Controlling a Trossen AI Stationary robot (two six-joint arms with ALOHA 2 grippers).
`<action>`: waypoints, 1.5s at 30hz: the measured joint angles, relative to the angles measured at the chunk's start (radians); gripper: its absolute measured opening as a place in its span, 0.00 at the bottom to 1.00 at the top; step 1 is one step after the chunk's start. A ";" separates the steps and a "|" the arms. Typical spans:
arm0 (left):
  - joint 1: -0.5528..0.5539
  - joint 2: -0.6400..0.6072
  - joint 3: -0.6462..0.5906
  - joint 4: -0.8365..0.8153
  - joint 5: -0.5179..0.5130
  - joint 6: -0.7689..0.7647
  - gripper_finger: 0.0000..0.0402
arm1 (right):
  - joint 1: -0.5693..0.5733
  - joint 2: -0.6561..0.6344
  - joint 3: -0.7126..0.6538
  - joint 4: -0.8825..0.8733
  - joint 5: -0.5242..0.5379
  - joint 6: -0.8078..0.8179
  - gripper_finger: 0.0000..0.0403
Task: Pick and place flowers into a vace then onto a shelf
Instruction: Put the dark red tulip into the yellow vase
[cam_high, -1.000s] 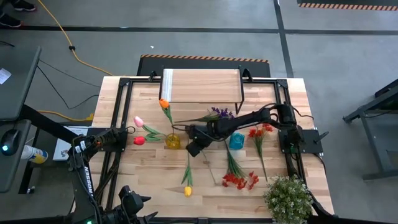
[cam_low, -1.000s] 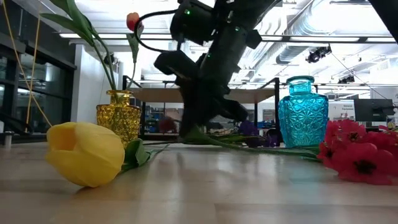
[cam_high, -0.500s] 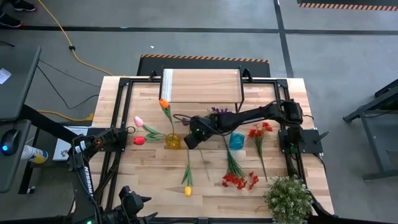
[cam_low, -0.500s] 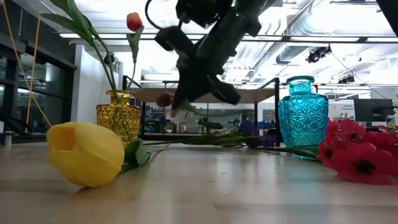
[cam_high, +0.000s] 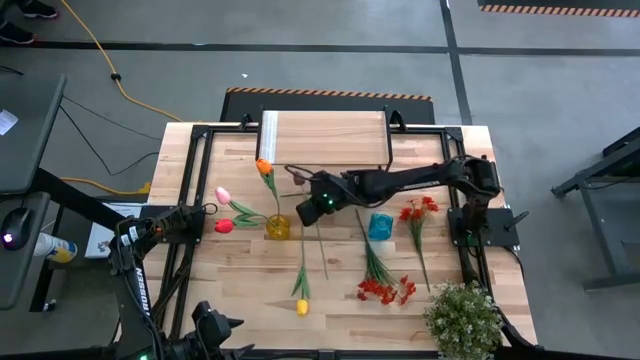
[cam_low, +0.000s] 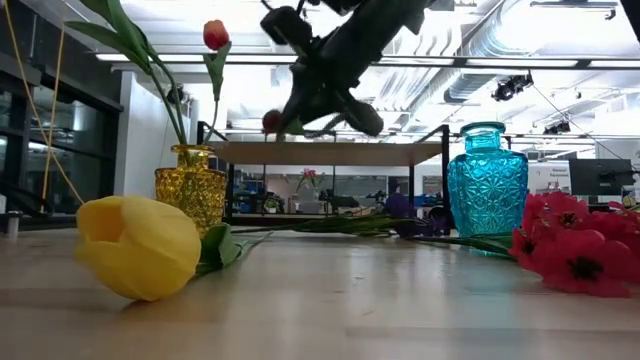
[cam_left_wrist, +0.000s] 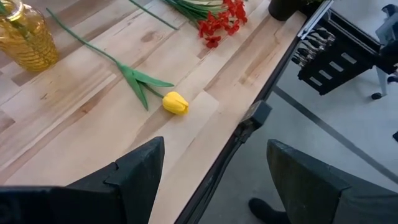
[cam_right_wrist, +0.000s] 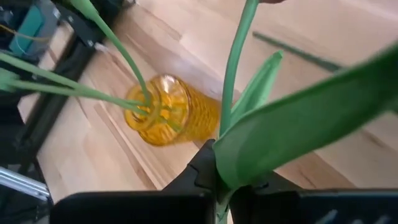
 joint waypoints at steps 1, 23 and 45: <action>0.000 0.000 0.000 0.005 0.000 0.000 0.79 | -0.002 -0.010 0.000 0.000 0.002 0.000 0.03; 0.000 0.000 0.000 0.031 0.001 0.000 0.79 | -0.005 -0.286 0.000 0.106 0.194 -0.099 0.01; 0.000 0.000 0.000 0.031 -0.002 0.018 0.79 | 0.144 -0.356 0.000 0.544 0.176 -0.414 0.01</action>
